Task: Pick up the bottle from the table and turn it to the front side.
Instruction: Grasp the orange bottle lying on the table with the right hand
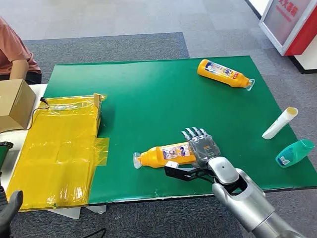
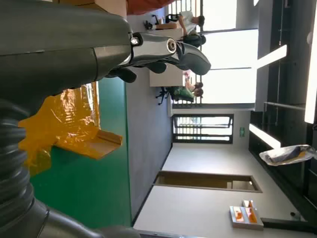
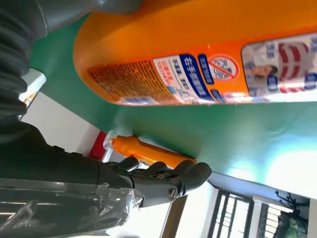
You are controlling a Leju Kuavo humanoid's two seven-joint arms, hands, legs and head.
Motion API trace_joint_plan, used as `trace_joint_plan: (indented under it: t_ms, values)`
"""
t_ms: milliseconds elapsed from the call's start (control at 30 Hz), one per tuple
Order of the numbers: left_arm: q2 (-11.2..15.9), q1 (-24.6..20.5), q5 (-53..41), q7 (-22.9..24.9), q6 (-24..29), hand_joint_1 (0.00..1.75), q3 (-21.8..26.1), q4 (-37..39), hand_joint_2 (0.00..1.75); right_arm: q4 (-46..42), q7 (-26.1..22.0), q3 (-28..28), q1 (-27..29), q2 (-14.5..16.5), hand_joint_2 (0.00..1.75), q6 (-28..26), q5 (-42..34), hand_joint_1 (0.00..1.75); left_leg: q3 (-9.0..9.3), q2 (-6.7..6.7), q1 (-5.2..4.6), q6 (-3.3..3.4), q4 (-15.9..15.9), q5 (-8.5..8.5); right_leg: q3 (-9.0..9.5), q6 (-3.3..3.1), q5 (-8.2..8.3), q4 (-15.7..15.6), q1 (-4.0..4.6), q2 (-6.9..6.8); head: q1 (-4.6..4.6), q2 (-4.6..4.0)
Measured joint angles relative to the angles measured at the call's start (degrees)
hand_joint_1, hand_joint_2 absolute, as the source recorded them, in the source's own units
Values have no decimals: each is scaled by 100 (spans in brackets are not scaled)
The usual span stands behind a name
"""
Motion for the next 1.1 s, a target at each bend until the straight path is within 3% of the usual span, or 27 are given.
trace_joint_plan:
  t_ms: [500,1033,1067,1100]
  values:
    - [8,10,-153,-104,40,0,-43,-115,175,558,-111,28,-49,13,175,77,-170,0,0,0,0,0,0,0,0,0,0,0,0,0,0,0]
    - [195,40,-186,-191,164,0,-250,-134,175,1300,-572,59,-539,76,175,144,-658,0,9,0,0,1,0,3,6,2,5,0,0,1,0,0]
    - [199,41,-186,-191,162,0,-257,-134,175,1352,-584,62,-576,77,175,145,-676,5,9,0,0,2,0,4,6,3,6,0,0,1,0,0]
    - [203,41,-186,-191,160,0,-268,-134,175,1402,-595,66,-611,78,175,146,-691,41,9,0,0,2,0,5,6,3,6,0,0,1,0,0]
